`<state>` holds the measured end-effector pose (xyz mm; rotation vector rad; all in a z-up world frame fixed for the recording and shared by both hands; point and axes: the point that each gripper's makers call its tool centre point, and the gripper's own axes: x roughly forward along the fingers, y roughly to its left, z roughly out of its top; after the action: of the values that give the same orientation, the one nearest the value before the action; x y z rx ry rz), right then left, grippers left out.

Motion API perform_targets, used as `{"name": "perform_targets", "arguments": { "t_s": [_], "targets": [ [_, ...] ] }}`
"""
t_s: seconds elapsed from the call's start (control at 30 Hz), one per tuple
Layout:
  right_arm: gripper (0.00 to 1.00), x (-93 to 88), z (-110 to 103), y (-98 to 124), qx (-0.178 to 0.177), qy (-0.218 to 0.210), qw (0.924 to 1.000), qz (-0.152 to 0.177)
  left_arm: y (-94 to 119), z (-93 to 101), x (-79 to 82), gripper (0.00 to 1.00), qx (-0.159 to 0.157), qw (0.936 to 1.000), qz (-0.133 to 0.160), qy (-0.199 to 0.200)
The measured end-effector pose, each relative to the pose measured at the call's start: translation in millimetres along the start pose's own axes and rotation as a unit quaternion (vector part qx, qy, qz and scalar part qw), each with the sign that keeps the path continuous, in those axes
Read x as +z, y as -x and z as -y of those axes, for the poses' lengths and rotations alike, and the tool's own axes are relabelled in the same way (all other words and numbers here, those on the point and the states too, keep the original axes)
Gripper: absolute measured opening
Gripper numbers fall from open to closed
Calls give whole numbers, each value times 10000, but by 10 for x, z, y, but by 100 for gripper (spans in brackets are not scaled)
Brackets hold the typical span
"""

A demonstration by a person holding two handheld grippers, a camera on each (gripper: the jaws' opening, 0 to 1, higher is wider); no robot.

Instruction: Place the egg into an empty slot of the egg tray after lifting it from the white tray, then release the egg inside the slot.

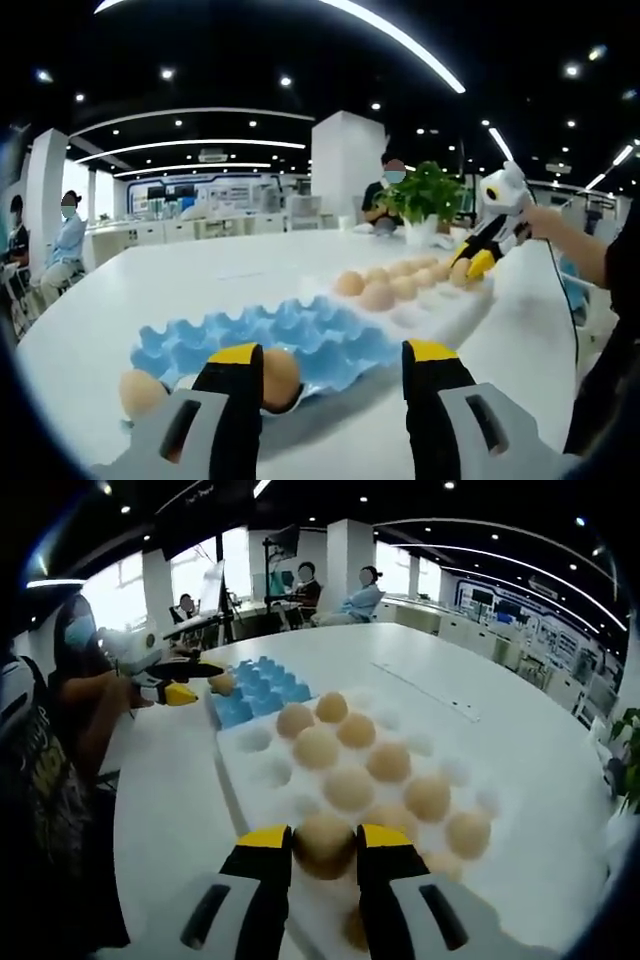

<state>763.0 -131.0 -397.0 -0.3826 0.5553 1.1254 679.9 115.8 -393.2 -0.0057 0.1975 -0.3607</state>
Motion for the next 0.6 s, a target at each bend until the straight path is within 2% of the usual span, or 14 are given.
{"name": "perform_targets", "arguments": {
  "t_s": [0.6],
  "targets": [
    [26,335,-166,-136,217,125,9991,345,25,-14,-10,57,-2,10000,24,-1]
  ]
}}
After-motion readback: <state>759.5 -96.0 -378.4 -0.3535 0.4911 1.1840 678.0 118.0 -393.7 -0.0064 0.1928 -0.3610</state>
